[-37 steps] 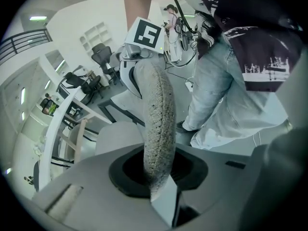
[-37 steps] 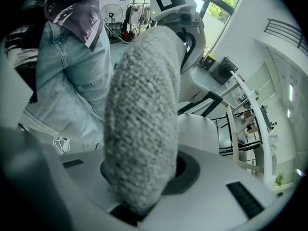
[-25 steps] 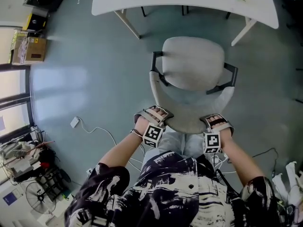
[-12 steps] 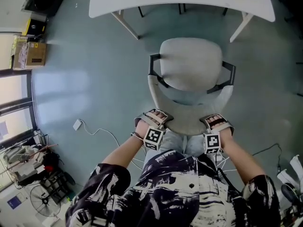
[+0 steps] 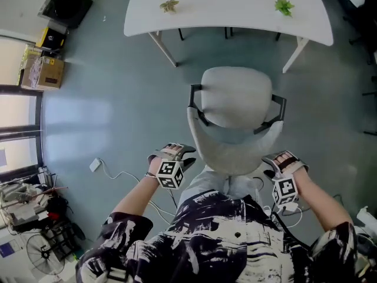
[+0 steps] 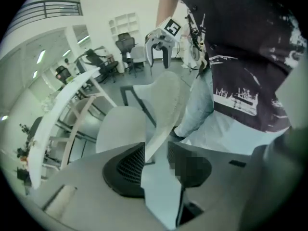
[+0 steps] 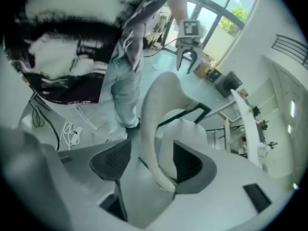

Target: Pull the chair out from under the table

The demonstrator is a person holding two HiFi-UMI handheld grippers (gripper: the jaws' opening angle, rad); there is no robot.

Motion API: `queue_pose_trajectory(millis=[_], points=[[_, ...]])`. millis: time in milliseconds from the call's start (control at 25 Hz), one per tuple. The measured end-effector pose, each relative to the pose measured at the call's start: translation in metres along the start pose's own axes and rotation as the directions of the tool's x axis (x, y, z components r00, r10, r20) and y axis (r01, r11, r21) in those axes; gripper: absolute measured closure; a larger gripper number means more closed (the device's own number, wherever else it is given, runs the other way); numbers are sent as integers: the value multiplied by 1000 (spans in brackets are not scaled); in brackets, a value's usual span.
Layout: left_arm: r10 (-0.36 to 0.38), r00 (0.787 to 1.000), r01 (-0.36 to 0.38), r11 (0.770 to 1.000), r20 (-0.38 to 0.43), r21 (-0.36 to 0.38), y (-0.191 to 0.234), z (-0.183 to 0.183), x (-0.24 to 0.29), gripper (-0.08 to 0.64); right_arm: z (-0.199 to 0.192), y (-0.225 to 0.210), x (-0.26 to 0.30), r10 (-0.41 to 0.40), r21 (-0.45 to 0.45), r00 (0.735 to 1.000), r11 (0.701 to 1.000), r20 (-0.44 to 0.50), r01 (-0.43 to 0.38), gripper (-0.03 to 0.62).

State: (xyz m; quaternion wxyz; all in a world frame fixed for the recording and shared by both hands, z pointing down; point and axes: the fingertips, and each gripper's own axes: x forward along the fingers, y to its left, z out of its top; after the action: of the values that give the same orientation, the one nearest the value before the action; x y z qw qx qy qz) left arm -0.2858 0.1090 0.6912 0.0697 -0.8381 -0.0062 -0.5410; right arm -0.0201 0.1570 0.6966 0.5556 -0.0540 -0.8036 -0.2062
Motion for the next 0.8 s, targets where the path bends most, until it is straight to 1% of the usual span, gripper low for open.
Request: queue_pose_trajectory(millis=[40,80,120,160,200,240,280,320,360,400,440,480,520,560,600,640,720,800], points=[[39,999,-39,998,-1,-39,14,-4,-19,419,-4,-25,-27,-63,50,998,997,7,62,329],[90,996,-88,992,13,-86,32,-2,-39,427,-6,-57,-56,-145,113,989,983,12,143,347],[152,987,-144,980,47,-139,56,7,-61,438,-5,-95,-87,-244,185,970,954,19,237,363],[227,969,-203,959,103,-199,84,23,-86,453,-2,-138,-122,-355,269,934,904,36,333,384],[310,934,-258,930,178,-262,116,47,-115,461,4,-184,-159,-471,365,879,833,70,417,424],[394,879,-302,896,267,-325,150,76,-147,479,13,-228,-198,-582,473,803,747,126,467,456],[468,806,-328,862,361,-386,182,107,-183,489,24,-268,-237,-682,593,706,653,191,470,479],[525,722,-333,834,450,-439,209,139,-220,497,35,-300,-274,-762,707,601,563,243,428,501],[562,639,-321,816,526,-481,229,169,-256,506,46,-326,-310,-816,786,509,495,273,372,518],[580,565,-297,806,587,-512,245,195,-289,511,55,-347,-342,-852,828,435,452,291,333,525],[585,499,-266,806,640,-529,257,219,-317,511,62,-363,-370,-878,849,373,425,302,313,529],[579,435,-236,813,690,-533,266,243,-342,511,66,-376,-392,-896,862,321,404,305,307,538],[565,379,-214,824,733,-525,273,265,-363,513,70,-386,-410,-911,869,280,385,303,310,540],[549,342,-203,836,763,-510,277,284,-378,514,73,-392,-423,-921,873,250,370,299,318,541],[534,323,-206,845,781,-493,280,299,-389,514,77,-397,-432,-928,874,229,358,294,328,543],[524,317,-219,851,790,-477,283,310,-396,514,80,-401,-438,-932,875,217,349,289,336,543],[519,321,-240,854,792,-462,288,325,-400,514,84,-407,-440,-938,880,211,334,275,337,545],[527,317,-236,849,788,-473,291,330,-399,520,82,-410,-437,-943,895,214,314,254,318,550]])
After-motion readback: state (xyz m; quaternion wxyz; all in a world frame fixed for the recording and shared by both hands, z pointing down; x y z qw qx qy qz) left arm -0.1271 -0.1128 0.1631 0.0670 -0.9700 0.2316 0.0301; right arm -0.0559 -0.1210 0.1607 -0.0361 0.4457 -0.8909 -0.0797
